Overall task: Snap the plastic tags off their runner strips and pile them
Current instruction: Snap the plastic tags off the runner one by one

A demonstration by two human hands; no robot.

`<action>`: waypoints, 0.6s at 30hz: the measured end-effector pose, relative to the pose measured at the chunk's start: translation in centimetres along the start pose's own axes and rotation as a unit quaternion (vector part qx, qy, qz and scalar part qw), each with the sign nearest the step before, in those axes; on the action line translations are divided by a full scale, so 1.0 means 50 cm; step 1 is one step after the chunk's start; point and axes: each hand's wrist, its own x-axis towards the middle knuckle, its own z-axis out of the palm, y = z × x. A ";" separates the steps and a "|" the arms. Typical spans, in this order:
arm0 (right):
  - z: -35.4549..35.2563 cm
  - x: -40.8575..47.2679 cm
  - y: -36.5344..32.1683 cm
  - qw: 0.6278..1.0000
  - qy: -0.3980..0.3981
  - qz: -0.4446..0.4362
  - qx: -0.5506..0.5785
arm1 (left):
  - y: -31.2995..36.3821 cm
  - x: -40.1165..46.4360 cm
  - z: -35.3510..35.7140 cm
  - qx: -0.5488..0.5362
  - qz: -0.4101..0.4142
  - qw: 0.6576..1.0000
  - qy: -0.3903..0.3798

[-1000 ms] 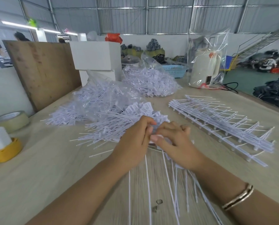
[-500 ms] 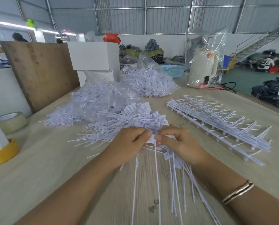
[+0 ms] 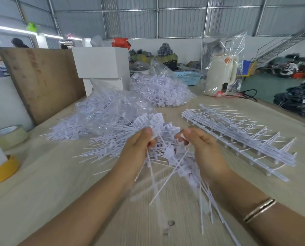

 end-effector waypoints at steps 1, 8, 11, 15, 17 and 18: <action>-0.007 0.001 0.000 1.000 0.002 0.002 -0.020 | -0.001 0.008 -0.011 0.003 0.010 1.000 0.014; -0.025 0.022 0.024 0.911 -0.085 -0.066 -0.397 | -0.007 0.019 -0.042 0.148 0.091 0.985 -0.014; -0.030 0.021 0.025 0.875 -0.075 -0.071 -0.473 | -0.011 0.011 -0.034 0.190 0.097 0.977 -0.027; -0.025 0.018 0.021 0.846 -0.064 -0.114 -0.516 | -0.006 0.000 -0.018 0.259 0.118 0.956 -0.065; -0.014 0.011 0.011 0.865 -0.061 -0.138 -0.478 | 0.000 -0.005 -0.011 0.290 0.141 0.943 -0.079; -0.007 0.007 0.008 0.880 -0.075 -0.138 -0.449 | 0.003 -0.007 -0.009 0.301 0.157 0.937 -0.084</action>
